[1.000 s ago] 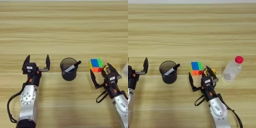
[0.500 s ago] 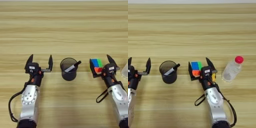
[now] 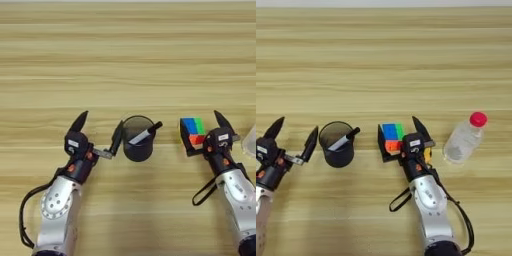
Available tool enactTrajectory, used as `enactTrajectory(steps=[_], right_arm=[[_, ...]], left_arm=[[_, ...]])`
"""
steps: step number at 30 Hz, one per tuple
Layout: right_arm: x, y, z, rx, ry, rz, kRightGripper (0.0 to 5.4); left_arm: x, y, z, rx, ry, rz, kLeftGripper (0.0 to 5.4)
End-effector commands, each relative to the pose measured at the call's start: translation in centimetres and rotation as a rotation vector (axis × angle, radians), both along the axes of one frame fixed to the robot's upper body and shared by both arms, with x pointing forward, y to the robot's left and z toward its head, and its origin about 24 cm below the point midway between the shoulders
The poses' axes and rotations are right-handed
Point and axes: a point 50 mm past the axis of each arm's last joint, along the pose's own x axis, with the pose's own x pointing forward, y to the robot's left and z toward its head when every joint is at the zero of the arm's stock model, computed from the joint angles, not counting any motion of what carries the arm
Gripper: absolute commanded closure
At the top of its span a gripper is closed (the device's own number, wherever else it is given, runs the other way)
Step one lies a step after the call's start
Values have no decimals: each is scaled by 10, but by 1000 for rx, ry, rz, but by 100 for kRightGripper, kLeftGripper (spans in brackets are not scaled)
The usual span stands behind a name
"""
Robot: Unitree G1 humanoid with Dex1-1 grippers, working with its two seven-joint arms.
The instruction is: Move the objects on the table
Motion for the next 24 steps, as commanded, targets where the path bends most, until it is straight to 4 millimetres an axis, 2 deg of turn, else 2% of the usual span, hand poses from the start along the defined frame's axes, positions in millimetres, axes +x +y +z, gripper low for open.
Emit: enactTrajectory(steps=[1, 10, 19, 24], right_arm=[[3, -3, 2, 6, -15, -17, 6], [5, -2, 1, 12, -18, -24, 6], [5, 1, 0, 15, -19, -26, 6], [4, 2, 0, 18, -22, -27, 6]], left_arm=[[-10, -5, -6, 64, 46, -74, 0], [-28, -18, -30, 170, 150, -153, 0], [-27, -22, -47, 204, 211, -169, 0], [-19, -21, -52, 201, 234, -136, 0]])
